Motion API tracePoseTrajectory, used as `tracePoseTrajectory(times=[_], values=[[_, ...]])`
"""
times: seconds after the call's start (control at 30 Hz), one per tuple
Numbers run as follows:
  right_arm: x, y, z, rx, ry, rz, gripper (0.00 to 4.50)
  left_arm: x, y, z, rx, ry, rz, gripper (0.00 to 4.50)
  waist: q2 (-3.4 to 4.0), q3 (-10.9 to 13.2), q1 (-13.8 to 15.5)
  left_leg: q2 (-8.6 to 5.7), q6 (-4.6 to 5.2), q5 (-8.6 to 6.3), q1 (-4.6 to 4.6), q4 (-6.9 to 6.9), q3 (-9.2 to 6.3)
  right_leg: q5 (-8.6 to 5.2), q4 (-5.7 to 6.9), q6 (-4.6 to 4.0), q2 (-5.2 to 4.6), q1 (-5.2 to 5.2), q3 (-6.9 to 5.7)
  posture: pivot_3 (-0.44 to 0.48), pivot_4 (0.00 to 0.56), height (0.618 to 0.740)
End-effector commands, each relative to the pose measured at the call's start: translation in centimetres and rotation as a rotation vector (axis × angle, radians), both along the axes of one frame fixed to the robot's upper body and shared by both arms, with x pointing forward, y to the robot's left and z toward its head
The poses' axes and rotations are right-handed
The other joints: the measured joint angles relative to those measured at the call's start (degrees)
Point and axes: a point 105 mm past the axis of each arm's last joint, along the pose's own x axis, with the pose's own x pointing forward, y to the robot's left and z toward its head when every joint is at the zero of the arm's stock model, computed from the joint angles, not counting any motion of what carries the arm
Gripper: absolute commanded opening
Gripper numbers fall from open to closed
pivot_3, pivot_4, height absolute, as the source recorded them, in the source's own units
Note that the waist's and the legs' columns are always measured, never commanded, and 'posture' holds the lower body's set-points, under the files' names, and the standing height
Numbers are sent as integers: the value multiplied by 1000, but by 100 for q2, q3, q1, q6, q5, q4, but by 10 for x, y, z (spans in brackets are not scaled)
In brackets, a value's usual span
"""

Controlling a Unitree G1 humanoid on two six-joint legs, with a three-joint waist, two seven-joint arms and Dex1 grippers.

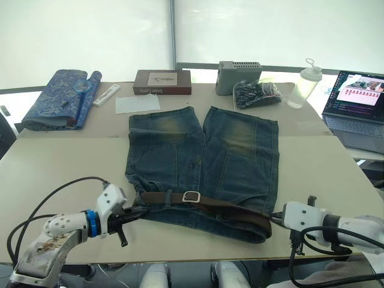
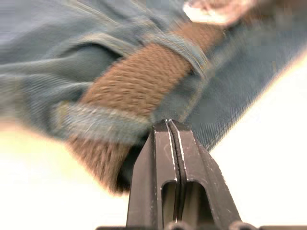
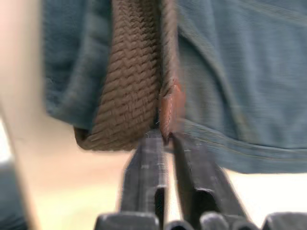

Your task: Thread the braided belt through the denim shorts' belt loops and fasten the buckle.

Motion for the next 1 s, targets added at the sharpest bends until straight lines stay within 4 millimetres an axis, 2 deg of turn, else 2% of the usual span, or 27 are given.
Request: tracePoseTrajectory(times=[0.03, 0.1, 0.2, 0.27, 0.33, 0.37, 0.43, 0.57, 0.67, 0.83, 1.0], values=[[-13, 10, 18, 150, 55, 21, 2078, 1, 5, 39, -133, -26, 18, 255, -3, 2, 8, 0, -1, 0, 0, 1, -1, 0, 0, 0, 0, 1, 0, 0, 150, 718], [-13, 12, 29, 255, 53, -11, 2766, 11, 9, 57, -199, -62, 76, 873, -6, 3, 17, -2, -3, -2, 1, 3, -1, 0, -2, 0, -2, 4, 0, 0, 150, 718], [-7, 19, 48, 429, 17, -51, 3822, 22, 6, 82, -234, -133, 105, 2304, -21, 12, 22, -3, -5, -3, -2, 8, -1, 0, -3, 1, -3, 8, 0, 0, 150, 718], [-5, 25, 56, 512, -3, -62, 4429, 23, -1, 90, -222, -162, 93, 3215, -33, 18, 9, -4, -7, -4, 0, 9, -1, 1, -4, 1, -2, 11, 1, 0, 150, 718], [-2, 27, 60, 551, -25, -87, 4500, 23, -5, 95, -209, -184, 87, 4267, -34, 19, -14, -6, -7, -4, 1, 9, 2, 1, -4, 1, -2, 10, 6, 0, 150, 718], [2, 26, 63, 573, -54, -107, 4500, 21, -9, 97, -183, -198, 71, 4448, -35, 20, -21, -6, -3, -2, 0, 9, 2, 2, -4, 1, -1, 9, 8, 0, 150, 718], [10, 22, 67, 598, -100, -155, 4500, 17, -14, 98, -123, -224, 42, 4448, -35, 20, -20, -6, 2, 1, -1, 8, 2, 2, -3, 1, 1, 7, 7, 0, 150, 718], [13, 13, 65, 524, -140, -190, 4500, 8, -14, 91, -33, -223, 24, 4448, -34, 21, 0, -7, 24, 14, -17, 4, 1, -7, -5, 3, 2, -2, 8, 0, 150, 718], [5, -1, 58, 401, -140, -164, 4500, -7, 0, 75, 25, -153, 39, 4448, -32, 21, -1, -8, 22, 7, -19, 3, 5, -15, -8, 4, -1, -4, 12, 0, 150, 718], [-1, -29, 59, 314, -157, -175, 4500, -33, 25, 48, 84, -59, 94, 4448, -36, 23, -5, -6, 18, -2, -14, 4, 7, -26, -8, 3, -2, -4, 12, 0, 150, 718], [-3, -40, 57, 289, -143, -163, 4500, -45, 35, 38, 93, -28, 114, 4448, -41, 26, 2, -5, -30, -31, -4, 4, 5, -27, -10, 1, -6, -1, 11, 0, 150, 718]])
